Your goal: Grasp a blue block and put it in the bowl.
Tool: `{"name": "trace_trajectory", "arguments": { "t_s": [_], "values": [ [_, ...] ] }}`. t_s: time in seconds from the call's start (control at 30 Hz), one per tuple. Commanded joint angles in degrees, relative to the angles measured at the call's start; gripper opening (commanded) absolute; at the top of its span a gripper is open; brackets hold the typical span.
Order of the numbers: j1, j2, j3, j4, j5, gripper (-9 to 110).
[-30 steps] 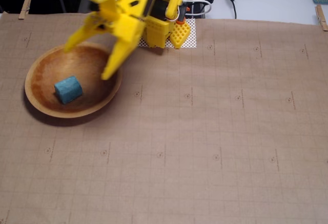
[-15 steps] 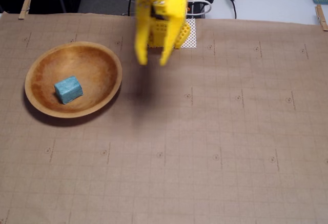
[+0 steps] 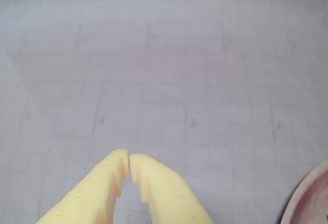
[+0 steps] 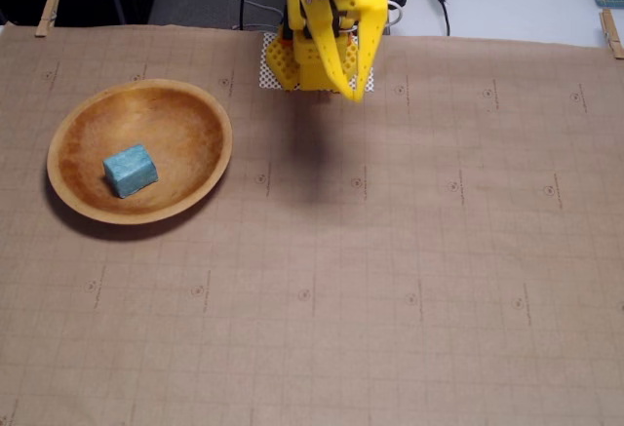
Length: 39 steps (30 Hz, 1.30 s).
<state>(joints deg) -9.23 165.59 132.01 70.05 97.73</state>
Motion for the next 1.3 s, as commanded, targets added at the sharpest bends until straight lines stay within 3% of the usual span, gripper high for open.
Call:
{"name": "trace_trajectory", "arguments": {
  "t_s": [0.0, 0.23, 0.43, 1.27],
  "values": [
    [0.2, 2.5, 6.4, -4.4, -2.2, -3],
    [2.9, 6.7, 23.2, -14.4, -3.9, -3],
    [6.9, 9.5, 30.6, -15.8, -4.3, -3],
    [8.3, 26.5, 42.2, -6.9, -4.2, -3]
  ]
}}
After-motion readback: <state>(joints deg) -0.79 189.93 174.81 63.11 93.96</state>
